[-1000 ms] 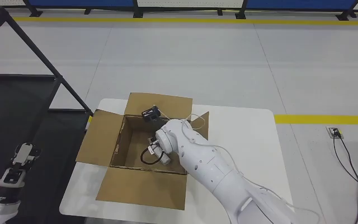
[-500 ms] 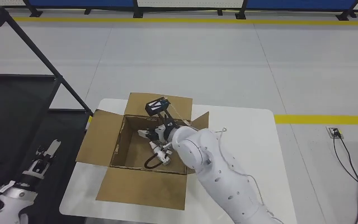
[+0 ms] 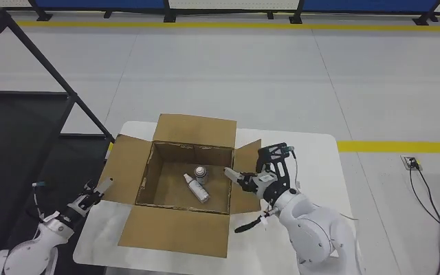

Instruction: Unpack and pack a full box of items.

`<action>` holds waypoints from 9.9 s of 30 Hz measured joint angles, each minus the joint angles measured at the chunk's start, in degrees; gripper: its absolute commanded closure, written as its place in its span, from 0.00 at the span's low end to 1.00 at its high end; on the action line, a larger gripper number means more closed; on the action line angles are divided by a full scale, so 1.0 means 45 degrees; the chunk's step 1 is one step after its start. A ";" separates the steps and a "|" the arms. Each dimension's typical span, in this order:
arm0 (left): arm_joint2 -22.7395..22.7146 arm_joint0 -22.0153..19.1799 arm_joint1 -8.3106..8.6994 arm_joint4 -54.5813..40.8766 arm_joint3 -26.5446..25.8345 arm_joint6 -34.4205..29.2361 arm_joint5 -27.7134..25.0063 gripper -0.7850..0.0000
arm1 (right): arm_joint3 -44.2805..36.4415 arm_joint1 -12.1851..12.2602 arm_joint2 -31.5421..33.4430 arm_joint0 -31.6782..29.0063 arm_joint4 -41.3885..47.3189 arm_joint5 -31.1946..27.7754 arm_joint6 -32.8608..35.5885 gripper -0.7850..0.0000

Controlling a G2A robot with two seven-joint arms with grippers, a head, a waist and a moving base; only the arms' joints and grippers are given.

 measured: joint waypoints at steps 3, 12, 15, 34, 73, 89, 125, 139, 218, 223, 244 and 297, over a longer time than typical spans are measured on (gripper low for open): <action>-0.0110 0.0306 0.0020 -0.0284 -0.0524 -0.0046 -0.0149 0.00 | -0.0081 0.0118 0.0842 -0.0451 0.0793 -0.0282 0.0127 0.00; -0.0438 0.1402 0.0031 -0.0816 -0.2492 0.0190 -0.0245 0.00 | 0.1473 0.0416 0.2042 -0.0122 0.3719 -0.2405 0.0581 0.00; -0.0379 0.1828 0.0014 -0.0913 -0.3247 0.0244 -0.0332 0.00 | 0.2414 0.0541 0.2211 0.0481 0.5043 -0.3666 0.1104 0.00; 0.2733 0.1043 -0.0173 0.0265 -0.4334 0.0442 0.1637 0.00 | 0.8400 0.0715 -0.0776 0.5221 0.8153 -0.6222 0.1995 0.00; 0.2573 0.0761 -0.0149 0.0195 -0.4260 0.1171 0.2096 0.00 | 1.0859 0.0221 -0.4776 0.7788 0.4892 -0.3180 -0.0322 0.00; -0.1961 0.3174 0.0543 -0.2475 -0.2483 -0.4647 0.0137 0.00 | 0.8487 0.0784 -0.3394 0.6644 0.4447 -0.3532 -0.0741 0.00; -0.0495 0.1637 0.1410 -0.9231 -0.3130 -0.8275 0.3602 0.00 | 1.1958 0.0545 -0.2367 0.8029 0.5945 0.0350 -0.4334 0.00; 0.0716 0.0903 0.1299 -0.8457 -0.2918 -0.4836 0.5116 0.00 | 1.9068 -0.0311 -0.3151 1.1465 0.8588 -0.2472 -0.4336 0.00; 0.0448 0.2313 0.1142 0.1838 -0.2895 0.2090 -0.1395 0.00 | 1.5040 0.0508 -0.2425 0.8846 1.4958 -0.2795 0.4249 0.00; 0.0194 0.3096 0.1119 0.5203 -0.2379 0.3405 -0.2705 0.00 | 1.5302 0.0525 -0.2541 0.9045 1.5126 -0.2979 0.4293 0.00; 0.3151 0.1111 0.0643 1.1838 0.0086 0.8388 -0.0441 0.00 | 1.5768 0.0555 -0.3089 0.9258 1.5605 -0.3455 0.4209 0.00; 0.2554 -0.1833 0.0619 -0.7729 -0.2649 0.0586 0.8687 0.00 | 1.5673 0.0765 -0.4159 0.9286 1.5229 -0.4948 0.3458 0.00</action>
